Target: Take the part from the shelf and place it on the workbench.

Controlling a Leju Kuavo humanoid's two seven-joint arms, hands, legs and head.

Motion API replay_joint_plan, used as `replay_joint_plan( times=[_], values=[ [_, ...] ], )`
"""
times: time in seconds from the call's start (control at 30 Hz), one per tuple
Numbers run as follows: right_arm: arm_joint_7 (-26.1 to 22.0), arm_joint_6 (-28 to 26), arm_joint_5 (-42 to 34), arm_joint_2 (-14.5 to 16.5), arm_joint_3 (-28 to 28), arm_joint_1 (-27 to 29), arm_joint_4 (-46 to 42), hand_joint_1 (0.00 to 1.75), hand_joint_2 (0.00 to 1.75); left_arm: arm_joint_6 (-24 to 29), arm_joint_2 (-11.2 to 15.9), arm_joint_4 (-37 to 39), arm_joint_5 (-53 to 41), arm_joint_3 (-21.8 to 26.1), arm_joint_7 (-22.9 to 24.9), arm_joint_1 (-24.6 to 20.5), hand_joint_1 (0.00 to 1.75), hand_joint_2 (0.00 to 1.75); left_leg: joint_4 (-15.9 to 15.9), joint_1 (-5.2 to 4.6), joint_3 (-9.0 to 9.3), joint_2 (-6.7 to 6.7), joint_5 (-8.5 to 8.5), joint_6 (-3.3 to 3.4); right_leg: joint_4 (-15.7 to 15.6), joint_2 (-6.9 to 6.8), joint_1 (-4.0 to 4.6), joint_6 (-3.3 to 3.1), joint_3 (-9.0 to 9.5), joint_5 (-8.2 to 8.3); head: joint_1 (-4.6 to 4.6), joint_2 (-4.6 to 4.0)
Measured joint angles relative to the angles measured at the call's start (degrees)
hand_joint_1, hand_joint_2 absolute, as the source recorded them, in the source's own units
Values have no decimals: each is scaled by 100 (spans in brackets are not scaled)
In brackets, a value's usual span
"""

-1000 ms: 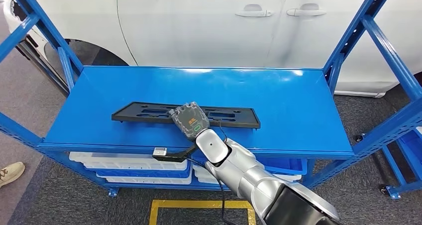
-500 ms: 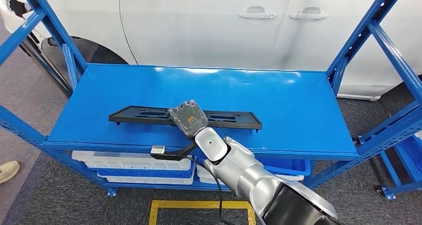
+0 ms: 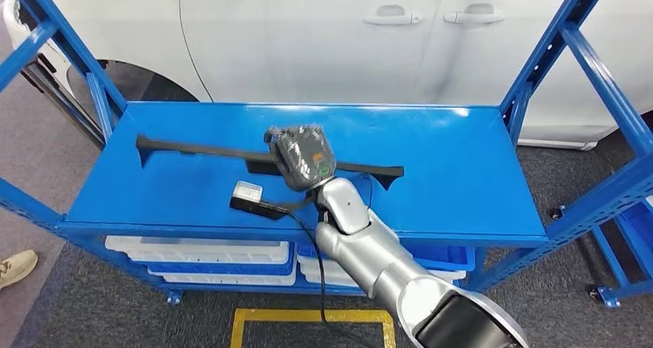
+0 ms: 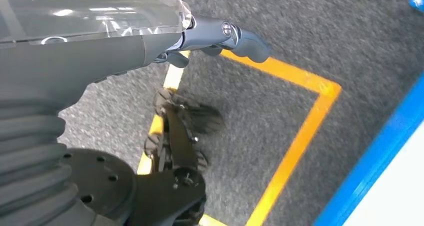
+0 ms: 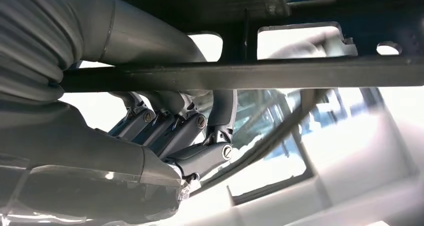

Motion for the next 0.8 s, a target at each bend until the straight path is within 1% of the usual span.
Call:
replay_joint_plan(
  times=[0.03,0.07,0.1,0.13,0.17,0.2,0.23,0.27,0.3,0.33,0.4,0.43,0.47,0.5,0.53,0.57,0.6,0.63,0.67,0.7,0.73,0.77,0.8],
  values=[
    [-212,4,-349,-30,-133,81,-251,175,175,-3,-1,0,16,9,-23,3,0,175,386,0,-178,0,-184,-12,0,-5,4,-17,3,-5,0,0],
    [-428,39,-713,-66,-255,177,-506,175,175,-1,-1,1,29,20,-39,10,0,175,752,1,-350,0,-320,-24,2,-7,10,-27,7,-10,0,-1],
    [-636,98,-1081,-104,-365,292,-761,175,175,8,-1,1,43,32,-49,19,0,175,980,1,-464,1,-363,-31,4,-8,16,-31,13,-16,0,-1],
    [-852,180,-1484,-143,-468,417,-1024,175,175,24,-1,1,53,46,-54,30,0,175,1010,1,-488,1,-301,-32,8,-3,18,-29,21,-24,0,-1],
    [-1082,288,-1936,-185,-567,553,-1324,175,175,47,0,1,59,61,-53,37,0,175,808,1,-401,2,-135,-26,14,2,17,-20,34,-36,0,-1],
    [-1286,398,-2374,-228,-660,696,-1650,175,175,70,1,1,61,76,-49,40,0,175,445,1,-235,3,85,-16,24,7,15,-4,48,-55,0,-1],
    [-1451,519,-2766,-274,-748,826,-1995,175,175,91,2,1,62,90,-39,43,0,175,71,-8,-49,2,245,-1,41,10,23,21,57,-78,0,-1],
    [-1575,644,-3102,-323,-829,950,-2340,175,175,110,2,1,64,100,-28,44,0,175,-244,-18,102,-2,343,23,61,12,32,48,54,-97,0,-1],
    [-1666,779,-3392,-377,-901,1062,-2670,175,175,129,2,1,67,107,-16,47,0,175,-429,-29,186,-7,372,50,75,12,42,77,44,-108,1,-1],
    [-1743,931,-3660,-433,-961,1172,-2981,175,175,148,2,1,73,113,-3,49,0,175,-491,-42,211,-12,344,78,80,13,50,104,31,-108,1,-1],
    [-1899,1287,-4209,-537,-1046,1400,-3554,175,175,176,1,1,88,125,21,55,0,175,-526,-35,204,-14,350,143,82,15,45,157,19,-117,1,0],
    [-1970,1475,-4467,-585,-1071,1507,-3813,175,175,180,-2,1,94,132,30,55,0,175,-539,-28,209,-11,358,177,138,16,38,186,-4,-169,1,1],
    [-2038,1678,-4732,-635,-1089,1606,-4064,175,175,180,-4,1,97,139,30,55,0,175,-556,-20,214,-8,367,212,297,16,32,213,-76,-278,1,0],
    [-2102,1883,-4987,-692,-1101,1709,-4315,175,175,175,-6,0,96,144,18,52,0,175,-567,-17,218,-5,371,241,581,16,22,239,-208,-439,1,0],
    [-2166,2078,-5219,-747,-1109,1818,-4545,175,175,164,-6,0,95,148,-9,49,0,175,-568,-21,217,-5,368,261,965,16,15,257,-393,-620,1,0],
    [-2231,2283,-5444,-804,-1114,1943,-4773,175,175,144,-5,0,91,151,-48,50,0,175,-566,-24,217,-6,364,274,1353,16,9,271,-588,-767,0,-1],
    [-2299,2482,-5641,-863,-1115,2077,-4999,175,175,114,-5,0,83,152,-91,51,0,175,-564,-26,218,-9,360,280,1631,16,2,281,-735,-835,1,0],
    [-2364,2673,-5814,-921,-1114,2206,-5230,175,175,83,-5,1,74,152,-130,52,0,175,-561,-28,221,-12,357,281,1710,15,-3,285,-792,-796,1,0],
    [-2429,2860,-5966,-975,-1112,2323,-5468,175,175,52,-6,0,66,152,-160,52,0,175,-558,-28,226,-17,352,278,1543,15,-7,281,-730,-649,1,-1],
    [-2487,3025,-6080,-1024,-1106,2419,-5705,175,175,25,-7,-1,61,152,-181,51,0,175,-556,-28,236,-20,346,270,1194,14,-8,268,-571,-444,1,0],
    [-2535,3168,-6166,-1067,-1091,2499,-5932,175,175,7,-10,-1,60,152,-195,48,0,175,-554,-29,246,-21,337,257,769,12,-5,245,-372,-260,0,-1],
    [-2576,3291,-6231,-1103,-1068,2572,-6138,175,175,-7,-14,-2,62,152,-204,44,0,175,-548,-38,251,-22,325,238,411,11,8,221,-203,-126,0,-1],
    [-2599,3387,-6274,-1137,-1039,2645,-6323,175,175,-13,-16,-1,64,153,-209,41,0,175,-544,-46,254,-21,316,214,189,11,22,198,-98,-64,0,-1]
  ],
)
